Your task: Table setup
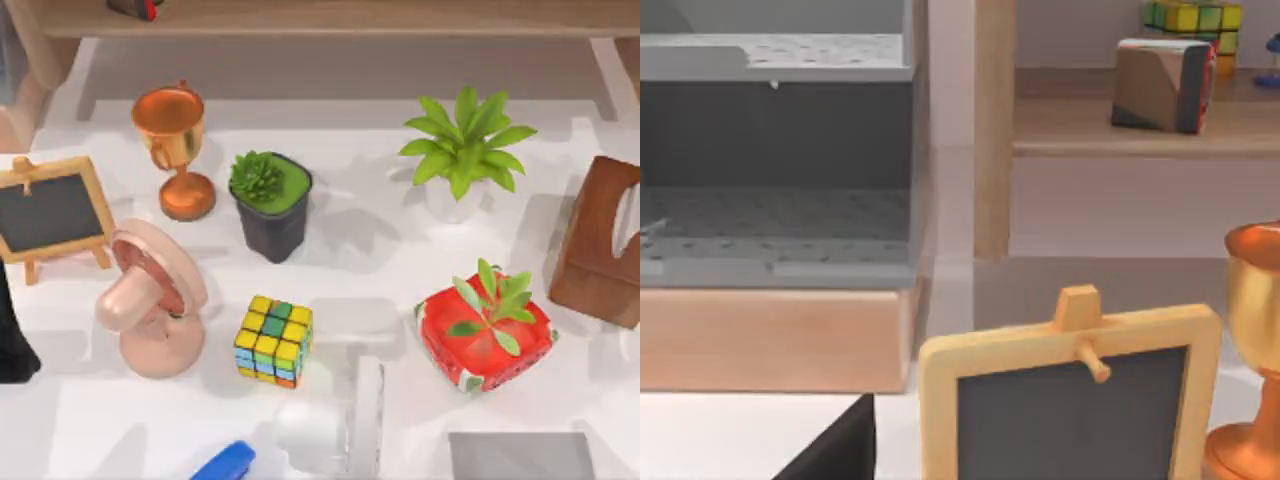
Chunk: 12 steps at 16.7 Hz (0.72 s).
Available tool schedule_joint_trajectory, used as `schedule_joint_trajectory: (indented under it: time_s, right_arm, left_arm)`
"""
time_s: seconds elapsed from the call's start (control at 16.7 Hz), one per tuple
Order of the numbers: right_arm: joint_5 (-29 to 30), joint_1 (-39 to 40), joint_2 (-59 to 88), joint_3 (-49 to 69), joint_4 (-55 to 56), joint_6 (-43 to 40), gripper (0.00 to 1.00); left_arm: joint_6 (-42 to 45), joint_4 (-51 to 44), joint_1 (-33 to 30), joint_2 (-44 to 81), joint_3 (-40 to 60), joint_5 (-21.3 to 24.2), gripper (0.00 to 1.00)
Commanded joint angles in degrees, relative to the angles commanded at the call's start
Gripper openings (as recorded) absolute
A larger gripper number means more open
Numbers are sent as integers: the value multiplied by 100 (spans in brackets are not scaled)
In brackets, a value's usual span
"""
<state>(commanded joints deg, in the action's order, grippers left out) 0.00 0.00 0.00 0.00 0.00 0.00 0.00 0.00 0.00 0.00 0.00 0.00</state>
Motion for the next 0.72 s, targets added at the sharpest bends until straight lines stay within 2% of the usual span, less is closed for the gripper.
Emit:
schedule_joint_trajectory:
  time_s: [0.36,0.54,0.72]
  right_arm:
    - [-11,-59,512,566,-509,-11,100]
    - [-30,-182,1465,1633,-1399,-75,100]
    - [-44,-380,2803,3216,-2536,-224,100]
  left_arm:
    - [0,0,0,0,0,0,100]
    - [0,0,0,0,0,0,100]
    - [0,0,0,0,0,0,100]
